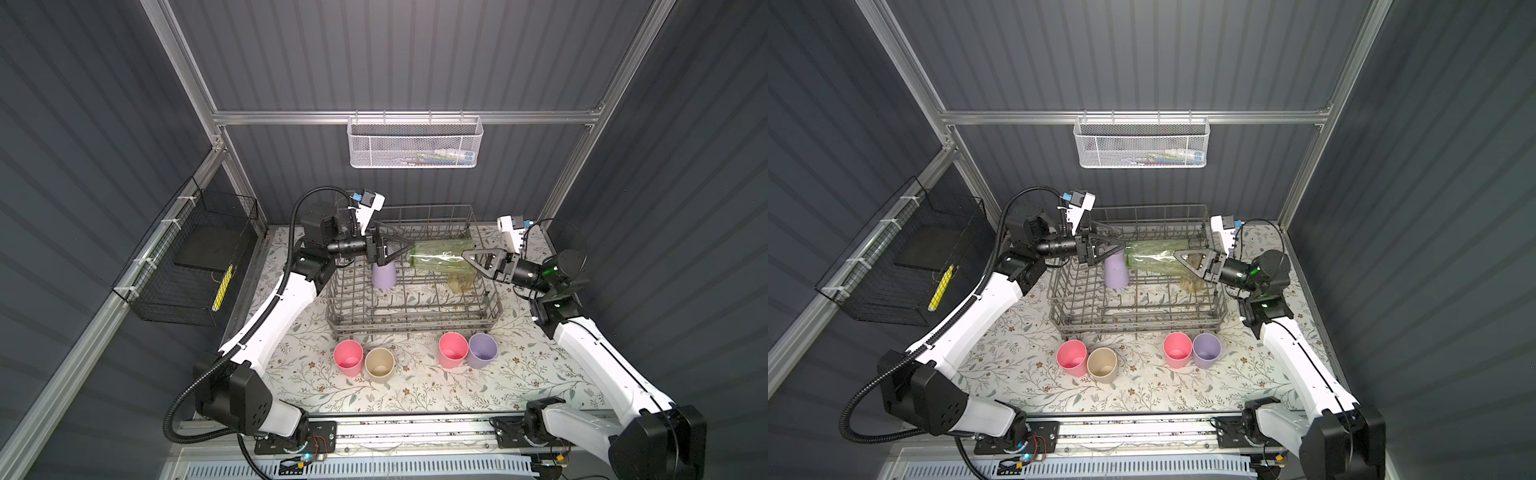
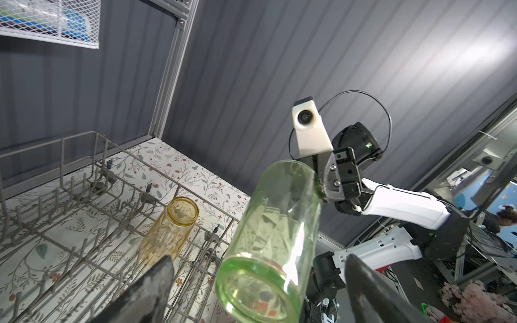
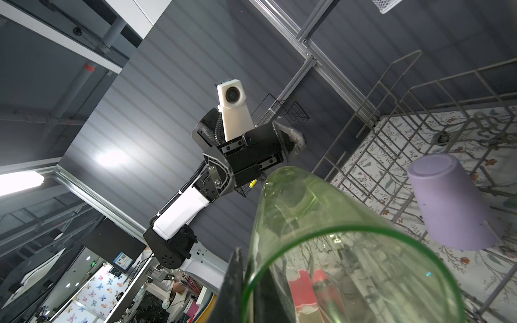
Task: Load cups into a dish rack
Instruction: Place the cup upside down at the dish rack.
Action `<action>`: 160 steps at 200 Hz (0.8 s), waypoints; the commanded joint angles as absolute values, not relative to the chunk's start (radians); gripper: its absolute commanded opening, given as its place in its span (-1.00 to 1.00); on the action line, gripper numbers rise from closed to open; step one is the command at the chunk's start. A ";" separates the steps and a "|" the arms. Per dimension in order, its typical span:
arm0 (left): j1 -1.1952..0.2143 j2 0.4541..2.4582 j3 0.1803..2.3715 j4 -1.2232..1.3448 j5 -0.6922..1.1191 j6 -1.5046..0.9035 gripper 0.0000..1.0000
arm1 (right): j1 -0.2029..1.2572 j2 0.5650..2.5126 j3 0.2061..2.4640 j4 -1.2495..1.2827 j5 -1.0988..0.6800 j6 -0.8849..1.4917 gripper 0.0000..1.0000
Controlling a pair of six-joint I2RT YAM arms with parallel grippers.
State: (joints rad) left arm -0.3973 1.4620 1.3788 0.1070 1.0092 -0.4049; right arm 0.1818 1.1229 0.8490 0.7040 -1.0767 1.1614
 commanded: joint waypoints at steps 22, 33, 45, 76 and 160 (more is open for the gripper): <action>-0.394 1.488 1.356 0.132 1.093 -0.425 0.90 | 0.179 1.160 0.855 0.855 -1.076 1.215 -1.00; -0.394 1.491 1.352 0.133 1.101 -0.425 0.90 | 0.178 1.166 0.857 0.863 -1.075 1.218 -1.00; -0.397 1.494 1.348 0.134 1.108 -0.425 0.90 | 0.179 1.170 0.857 0.867 -1.074 1.217 -1.00; -0.406 1.500 1.344 0.124 1.111 -0.416 0.89 | 0.179 1.182 0.860 0.890 -1.073 1.232 -1.00; -0.452 1.543 1.369 0.125 1.117 -0.404 0.82 | 0.181 1.247 0.846 1.057 -1.089 1.349 -1.00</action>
State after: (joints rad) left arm -0.4393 1.5257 1.3479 0.1181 1.0908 -0.4126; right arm 0.1822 1.2392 0.8486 0.9272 -1.0786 1.2976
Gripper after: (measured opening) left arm 0.917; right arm 0.084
